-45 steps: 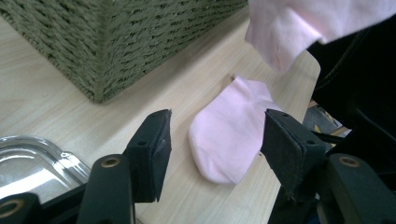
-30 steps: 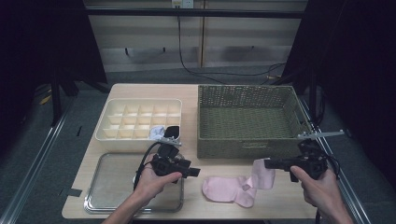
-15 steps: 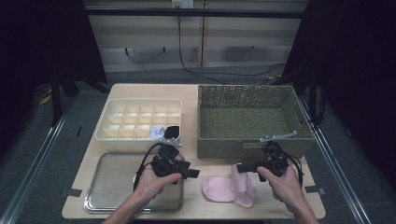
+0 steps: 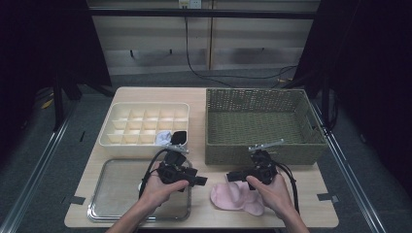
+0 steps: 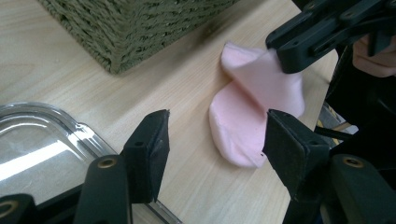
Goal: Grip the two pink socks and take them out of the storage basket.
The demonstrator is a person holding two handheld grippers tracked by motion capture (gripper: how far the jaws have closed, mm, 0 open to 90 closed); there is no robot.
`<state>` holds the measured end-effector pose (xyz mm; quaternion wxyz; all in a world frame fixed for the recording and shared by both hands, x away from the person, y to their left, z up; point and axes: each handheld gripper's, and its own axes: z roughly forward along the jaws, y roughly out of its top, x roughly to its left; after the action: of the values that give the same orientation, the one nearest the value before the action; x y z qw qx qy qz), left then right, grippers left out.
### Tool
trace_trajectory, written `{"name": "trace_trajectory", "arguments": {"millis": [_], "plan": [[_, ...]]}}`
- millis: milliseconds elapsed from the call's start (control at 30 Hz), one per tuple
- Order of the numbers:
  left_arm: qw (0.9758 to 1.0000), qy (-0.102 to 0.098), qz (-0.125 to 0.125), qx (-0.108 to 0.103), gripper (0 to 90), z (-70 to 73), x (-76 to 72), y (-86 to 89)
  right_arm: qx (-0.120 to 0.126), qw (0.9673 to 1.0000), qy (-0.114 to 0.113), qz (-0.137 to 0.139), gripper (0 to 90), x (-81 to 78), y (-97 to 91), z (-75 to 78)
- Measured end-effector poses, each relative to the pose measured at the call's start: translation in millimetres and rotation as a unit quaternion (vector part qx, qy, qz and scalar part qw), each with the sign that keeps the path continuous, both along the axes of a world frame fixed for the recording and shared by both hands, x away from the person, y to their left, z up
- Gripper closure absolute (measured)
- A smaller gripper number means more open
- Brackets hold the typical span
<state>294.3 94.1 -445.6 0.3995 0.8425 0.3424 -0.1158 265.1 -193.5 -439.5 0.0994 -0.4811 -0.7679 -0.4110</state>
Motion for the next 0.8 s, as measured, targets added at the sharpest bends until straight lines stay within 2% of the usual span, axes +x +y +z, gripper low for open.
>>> {"name": "trace_trajectory", "arguments": {"millis": [167,267,333,433,567,600,733,800], "plan": [[1.0,0.003,-0.002,0.004,40.1,-1.2,0.9,-1.1,0.01,0.9999,-0.008,-0.008,74.3,-2.6,-8.3,4.9],[1.0,0.004,0.0,0.008,40.1,-3.7,1.2,-3.1,0.004,0.9998,-0.01,-0.017,74.8,-6.9,-18.6,7.1],[1.0,0.007,-0.003,0.005,41.2,-5.3,2.3,-7.2,-0.002,0.9995,-0.011,-0.028,76.8,-13.3,-31.1,7.8],[1.0,0.005,-0.008,0.001,44.2,-5.9,2.4,-12.9,-0.012,0.9992,-0.01,-0.038,78.0,-17.9,-40.4,6.1],[0.9996,0.003,-0.029,0.003,51.9,-9.5,-0.1,-29.3,-0.02,0.9979,-0.003,-0.062,77.7,-25.7,-57.9,-4.6],[0.9993,0.002,-0.038,0.004,52.2,-9.9,-0.8,-33.9,-0.018,0.9976,0.0,-0.066,77.0,-27.0,-62.3,-8.2],[0.9989,0.006,-0.047,0.006,51.0,-11.7,-3.0,-46.2,-0.03,0.9949,0.014,-0.095,72.2,-28.3,-75.6,-27.3],[0.9989,0.009,-0.046,0.007,48.9,-13.1,-4.2,-52.3,-0.032,0.9946,0.021,-0.096,69.6,-26.6,-78.6,-35.2]]}}
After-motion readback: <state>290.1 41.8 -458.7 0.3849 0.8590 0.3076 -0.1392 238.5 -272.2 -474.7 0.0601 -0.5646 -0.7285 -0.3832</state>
